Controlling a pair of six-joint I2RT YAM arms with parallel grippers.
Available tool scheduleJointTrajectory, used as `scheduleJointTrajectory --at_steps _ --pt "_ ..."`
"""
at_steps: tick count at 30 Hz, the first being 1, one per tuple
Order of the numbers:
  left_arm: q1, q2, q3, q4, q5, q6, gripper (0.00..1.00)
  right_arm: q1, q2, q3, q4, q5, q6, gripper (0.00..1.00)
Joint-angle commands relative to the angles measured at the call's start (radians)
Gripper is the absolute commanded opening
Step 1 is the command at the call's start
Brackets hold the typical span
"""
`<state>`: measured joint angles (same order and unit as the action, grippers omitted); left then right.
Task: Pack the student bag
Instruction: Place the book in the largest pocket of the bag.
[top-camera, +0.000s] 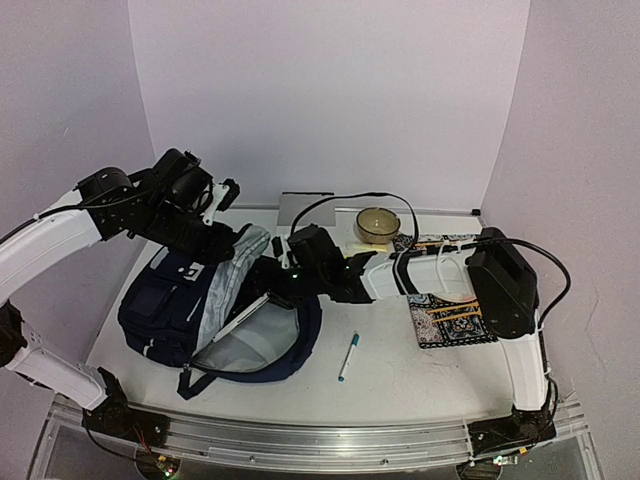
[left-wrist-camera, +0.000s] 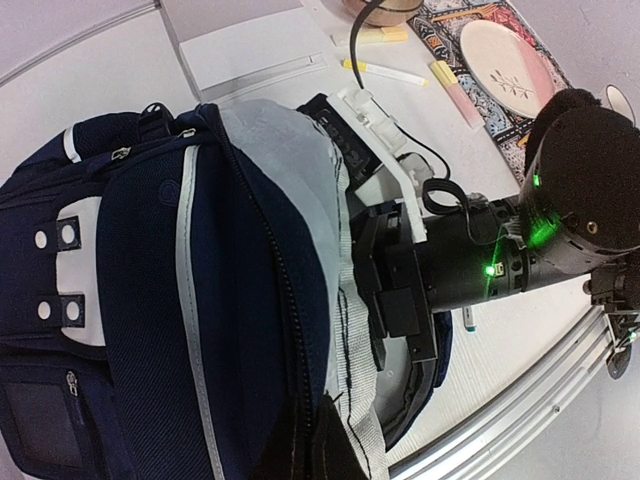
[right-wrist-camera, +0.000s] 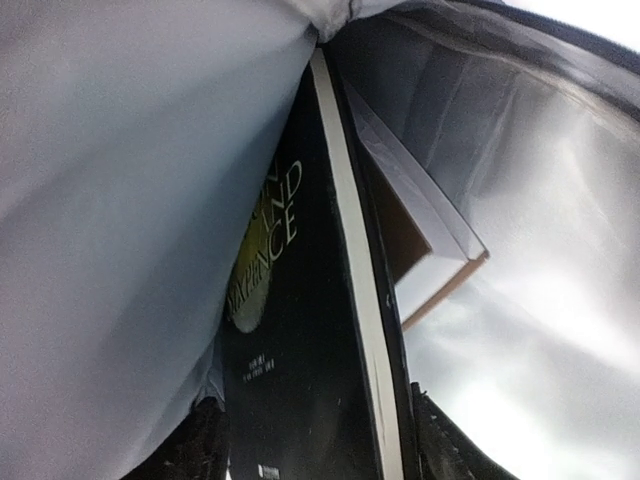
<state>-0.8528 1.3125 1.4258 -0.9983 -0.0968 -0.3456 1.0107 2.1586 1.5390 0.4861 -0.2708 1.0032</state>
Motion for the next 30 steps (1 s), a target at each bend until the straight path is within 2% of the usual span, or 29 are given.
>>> scheduleJointTrajectory --at_steps 1,10,19,25,30 --pt "0.003 -0.008 0.058 0.026 -0.055 -0.017 0.0 0.005 -0.14 -0.043 0.032 0.017 -0.032 0.62" --pt "0.003 -0.015 0.064 0.084 -0.017 -0.016 0.0 0.006 -0.262 -0.181 -0.034 0.128 -0.119 0.64" --pt "0.003 -0.024 -0.104 0.085 -0.056 -0.055 0.0 0.001 -0.425 -0.319 -0.156 0.378 -0.244 0.68" --pt "-0.003 0.041 -0.173 0.088 -0.111 -0.105 0.03 -0.011 -0.45 -0.333 -0.227 0.487 -0.298 0.7" --pt "-0.068 0.113 -0.17 0.133 -0.143 -0.158 0.07 -0.036 -0.482 -0.367 -0.254 0.551 -0.308 0.72"
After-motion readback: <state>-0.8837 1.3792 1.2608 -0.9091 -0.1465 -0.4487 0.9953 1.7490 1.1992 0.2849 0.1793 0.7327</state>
